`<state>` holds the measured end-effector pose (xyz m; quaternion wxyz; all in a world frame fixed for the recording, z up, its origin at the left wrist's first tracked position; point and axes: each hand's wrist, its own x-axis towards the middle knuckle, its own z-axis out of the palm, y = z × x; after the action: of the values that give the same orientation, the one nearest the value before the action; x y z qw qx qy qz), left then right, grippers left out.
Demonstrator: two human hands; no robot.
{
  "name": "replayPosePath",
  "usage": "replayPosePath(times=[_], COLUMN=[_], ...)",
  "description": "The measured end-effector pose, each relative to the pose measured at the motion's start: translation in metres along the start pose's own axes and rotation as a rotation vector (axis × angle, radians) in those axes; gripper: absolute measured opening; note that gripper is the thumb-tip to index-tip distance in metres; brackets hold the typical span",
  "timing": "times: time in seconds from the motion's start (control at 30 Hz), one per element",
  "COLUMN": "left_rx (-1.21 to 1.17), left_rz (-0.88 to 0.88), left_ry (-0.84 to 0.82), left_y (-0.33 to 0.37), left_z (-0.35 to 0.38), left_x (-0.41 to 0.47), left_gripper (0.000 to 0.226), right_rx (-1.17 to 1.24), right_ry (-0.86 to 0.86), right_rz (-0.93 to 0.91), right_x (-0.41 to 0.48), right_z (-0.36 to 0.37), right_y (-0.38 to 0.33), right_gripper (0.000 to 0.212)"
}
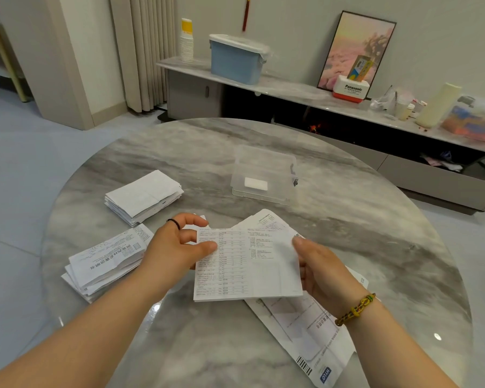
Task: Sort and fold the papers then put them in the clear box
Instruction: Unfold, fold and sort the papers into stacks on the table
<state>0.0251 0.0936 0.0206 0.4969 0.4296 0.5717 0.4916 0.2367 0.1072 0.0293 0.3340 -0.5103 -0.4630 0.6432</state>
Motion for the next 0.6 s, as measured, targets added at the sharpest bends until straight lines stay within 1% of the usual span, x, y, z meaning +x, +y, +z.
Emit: replayPosePath(times=[0.07, 0.17, 0.23, 0.33, 0.4, 0.47, 0.5, 0.6], left_rx=[-0.005, 0.001, 0.015, 0.129, 0.187, 0.184, 0.161, 0.139], left_rz=[0.018, 0.009, -0.039, -0.149, -0.191, -0.197, -0.197, -0.200], left_ry=[0.023, 0.026, -0.034, -0.250, -0.353, -0.377, -0.383, -0.368], left_y=[0.001, 0.002, 0.002, 0.001, 0.001, 0.002, 0.003, 0.001], left_z=[0.001, 0.001, -0.001, -0.006, -0.006, -0.003, -0.001, 0.004], left_x=[0.000, 0.000, 0.000, -0.001, -0.003, -0.006, -0.007, -0.010], left_gripper=[0.028, 0.028, 0.028, 0.025, 0.018, 0.010, 0.009, 0.018], right_rx=[-0.096, -0.188, -0.208, -0.230, -0.255, -0.285, -0.301, -0.310], right_ry=[-0.043, -0.051, -0.019, 0.017, 0.006, -0.019, -0.032, -0.034], right_rz=[-0.002, 0.001, -0.025, -0.035, -0.017, 0.003, 0.007, -0.008], right_x=[-0.001, -0.002, -0.002, -0.003, -0.004, -0.005, -0.005, -0.004], right_z=[0.000, 0.002, 0.002, -0.001, -0.001, 0.000, 0.002, 0.005], right_y=[0.002, 0.004, 0.002, 0.000, -0.002, -0.002, -0.002, 0.001], right_gripper=[0.014, 0.014, 0.016, 0.019, 0.021, 0.023, 0.024, 0.024])
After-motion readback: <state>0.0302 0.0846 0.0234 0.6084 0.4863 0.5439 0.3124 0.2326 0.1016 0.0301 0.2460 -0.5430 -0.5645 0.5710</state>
